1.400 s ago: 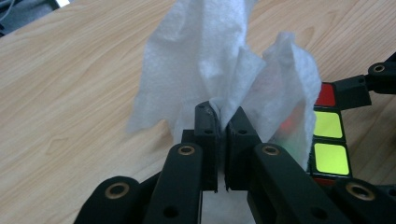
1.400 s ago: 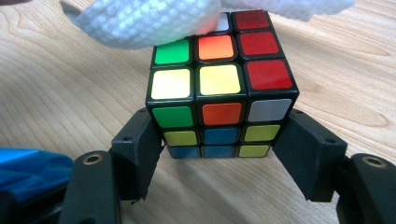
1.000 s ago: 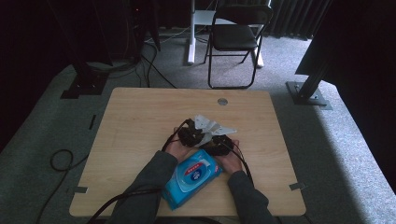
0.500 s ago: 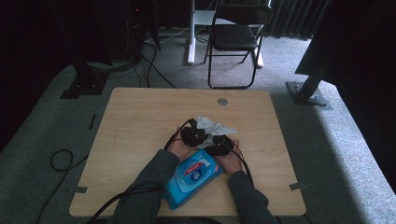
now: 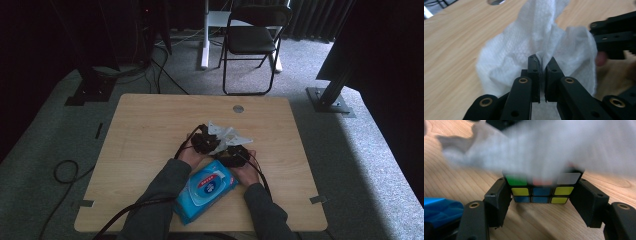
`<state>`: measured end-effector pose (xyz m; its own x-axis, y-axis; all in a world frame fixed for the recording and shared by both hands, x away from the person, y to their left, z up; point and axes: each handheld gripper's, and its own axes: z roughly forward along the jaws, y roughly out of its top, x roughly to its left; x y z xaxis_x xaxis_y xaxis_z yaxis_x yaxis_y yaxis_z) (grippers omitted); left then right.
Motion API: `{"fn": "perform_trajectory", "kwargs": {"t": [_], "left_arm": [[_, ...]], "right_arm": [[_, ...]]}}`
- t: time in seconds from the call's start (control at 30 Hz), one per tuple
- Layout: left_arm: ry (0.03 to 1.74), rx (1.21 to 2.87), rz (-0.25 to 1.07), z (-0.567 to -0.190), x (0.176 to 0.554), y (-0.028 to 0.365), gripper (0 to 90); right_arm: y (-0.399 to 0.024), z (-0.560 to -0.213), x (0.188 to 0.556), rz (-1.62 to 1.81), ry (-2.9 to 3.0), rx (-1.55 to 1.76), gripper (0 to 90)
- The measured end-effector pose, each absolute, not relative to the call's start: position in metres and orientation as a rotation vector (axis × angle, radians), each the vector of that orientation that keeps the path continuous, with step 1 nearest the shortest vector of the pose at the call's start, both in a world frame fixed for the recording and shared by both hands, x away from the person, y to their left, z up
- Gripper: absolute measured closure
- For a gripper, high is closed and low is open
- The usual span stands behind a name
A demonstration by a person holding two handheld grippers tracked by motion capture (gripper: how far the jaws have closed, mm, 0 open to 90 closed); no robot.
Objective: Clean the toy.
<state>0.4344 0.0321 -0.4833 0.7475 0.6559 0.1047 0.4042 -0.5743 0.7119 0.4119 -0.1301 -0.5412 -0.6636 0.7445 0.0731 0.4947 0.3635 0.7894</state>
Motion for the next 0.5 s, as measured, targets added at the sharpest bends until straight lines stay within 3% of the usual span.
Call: {"fn": "perform_trajectory", "kwargs": {"t": [0.5], "left_arm": [[0.935,2.26,0.565,-0.485,0.45,0.039,86.7]], "right_arm": [[-0.131,-0.541,0.412,1.198,2.34,1.083,34.0]]}}
